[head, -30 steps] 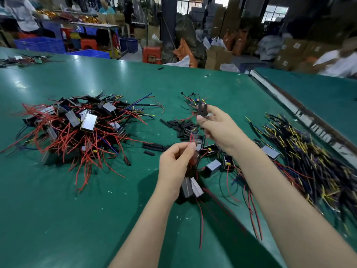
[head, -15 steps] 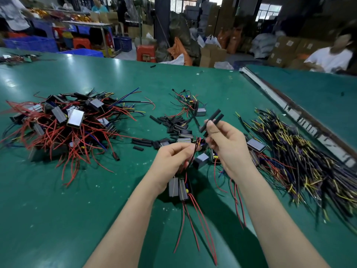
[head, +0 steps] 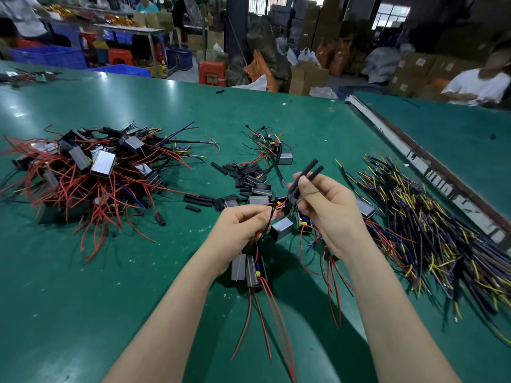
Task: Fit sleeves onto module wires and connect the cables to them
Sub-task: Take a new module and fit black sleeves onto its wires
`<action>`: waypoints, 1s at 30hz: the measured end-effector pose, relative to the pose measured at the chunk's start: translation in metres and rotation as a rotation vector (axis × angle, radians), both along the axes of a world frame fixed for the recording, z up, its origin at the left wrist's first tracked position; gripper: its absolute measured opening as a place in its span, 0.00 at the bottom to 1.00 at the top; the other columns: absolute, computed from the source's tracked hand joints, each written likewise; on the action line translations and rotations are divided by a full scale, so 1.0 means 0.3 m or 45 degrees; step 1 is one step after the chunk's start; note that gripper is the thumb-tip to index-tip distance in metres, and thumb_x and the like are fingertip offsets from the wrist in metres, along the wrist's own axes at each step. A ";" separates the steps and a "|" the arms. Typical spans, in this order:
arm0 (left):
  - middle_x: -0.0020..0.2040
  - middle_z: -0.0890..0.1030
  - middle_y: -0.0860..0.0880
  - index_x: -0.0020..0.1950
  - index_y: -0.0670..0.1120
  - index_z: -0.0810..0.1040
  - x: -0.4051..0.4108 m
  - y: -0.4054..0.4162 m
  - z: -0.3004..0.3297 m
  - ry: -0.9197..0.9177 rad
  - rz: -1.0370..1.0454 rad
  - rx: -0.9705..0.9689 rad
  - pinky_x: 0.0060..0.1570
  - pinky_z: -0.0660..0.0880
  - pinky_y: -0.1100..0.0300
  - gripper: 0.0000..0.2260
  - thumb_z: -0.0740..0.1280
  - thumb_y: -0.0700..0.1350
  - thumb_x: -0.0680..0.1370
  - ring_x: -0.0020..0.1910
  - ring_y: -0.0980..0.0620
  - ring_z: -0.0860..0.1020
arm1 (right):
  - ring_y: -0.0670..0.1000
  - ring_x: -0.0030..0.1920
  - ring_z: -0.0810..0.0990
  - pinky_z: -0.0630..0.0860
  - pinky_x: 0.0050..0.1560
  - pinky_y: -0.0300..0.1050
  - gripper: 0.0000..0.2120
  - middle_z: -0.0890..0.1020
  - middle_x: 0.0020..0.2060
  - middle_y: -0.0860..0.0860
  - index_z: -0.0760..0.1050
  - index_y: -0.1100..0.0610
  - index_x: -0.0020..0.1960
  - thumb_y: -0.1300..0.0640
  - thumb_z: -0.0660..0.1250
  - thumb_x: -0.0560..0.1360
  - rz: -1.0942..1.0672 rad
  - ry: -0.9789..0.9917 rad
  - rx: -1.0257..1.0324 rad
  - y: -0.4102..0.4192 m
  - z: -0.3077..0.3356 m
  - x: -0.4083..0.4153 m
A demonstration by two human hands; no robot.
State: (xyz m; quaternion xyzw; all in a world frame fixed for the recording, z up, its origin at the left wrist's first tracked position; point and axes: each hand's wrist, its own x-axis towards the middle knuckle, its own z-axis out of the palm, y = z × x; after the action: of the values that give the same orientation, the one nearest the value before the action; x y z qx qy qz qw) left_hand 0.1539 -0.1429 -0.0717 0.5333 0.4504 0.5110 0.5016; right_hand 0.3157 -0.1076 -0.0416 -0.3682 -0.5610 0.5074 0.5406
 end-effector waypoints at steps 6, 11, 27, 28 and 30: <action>0.34 0.72 0.47 0.41 0.54 0.86 0.004 -0.008 0.001 0.002 0.023 0.022 0.32 0.62 0.64 0.08 0.68 0.45 0.76 0.31 0.53 0.65 | 0.41 0.29 0.71 0.71 0.35 0.32 0.05 0.81 0.36 0.43 0.79 0.53 0.49 0.59 0.64 0.79 -0.033 -0.152 0.078 -0.014 -0.004 -0.002; 0.27 0.71 0.53 0.43 0.49 0.86 0.004 -0.005 -0.006 -0.009 0.030 0.016 0.26 0.61 0.68 0.08 0.67 0.44 0.77 0.25 0.58 0.63 | 0.41 0.30 0.72 0.72 0.36 0.32 0.05 0.81 0.37 0.45 0.79 0.52 0.49 0.58 0.64 0.78 -0.061 -0.162 0.095 -0.012 -0.005 0.002; 0.30 0.79 0.55 0.39 0.46 0.76 0.041 0.027 -0.039 -0.104 0.260 0.146 0.33 0.70 0.70 0.05 0.71 0.40 0.73 0.29 0.63 0.74 | 0.41 0.27 0.73 0.73 0.33 0.33 0.07 0.79 0.30 0.44 0.76 0.56 0.44 0.65 0.64 0.78 0.000 -0.086 -0.065 -0.024 -0.038 -0.067; 0.32 0.78 0.54 0.40 0.46 0.74 0.040 0.031 -0.045 -0.111 0.327 0.166 0.33 0.71 0.70 0.07 0.72 0.38 0.72 0.30 0.63 0.74 | 0.41 0.27 0.74 0.74 0.33 0.33 0.07 0.79 0.31 0.46 0.76 0.56 0.44 0.65 0.63 0.78 0.020 -0.107 -0.088 -0.027 -0.041 -0.070; 0.34 0.77 0.52 0.42 0.47 0.73 0.039 0.034 -0.053 -0.103 0.387 0.205 0.35 0.72 0.70 0.10 0.72 0.37 0.72 0.31 0.64 0.74 | 0.41 0.26 0.74 0.74 0.33 0.33 0.07 0.79 0.33 0.49 0.76 0.56 0.44 0.65 0.63 0.79 0.068 -0.171 -0.134 -0.030 -0.044 -0.069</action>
State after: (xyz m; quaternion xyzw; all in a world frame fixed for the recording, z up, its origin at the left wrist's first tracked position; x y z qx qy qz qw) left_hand 0.1654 -0.1326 -0.0878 0.4766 0.4630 0.6363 0.3918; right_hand 0.2951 -0.1166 -0.0549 -0.4143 -0.5780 0.5247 0.4679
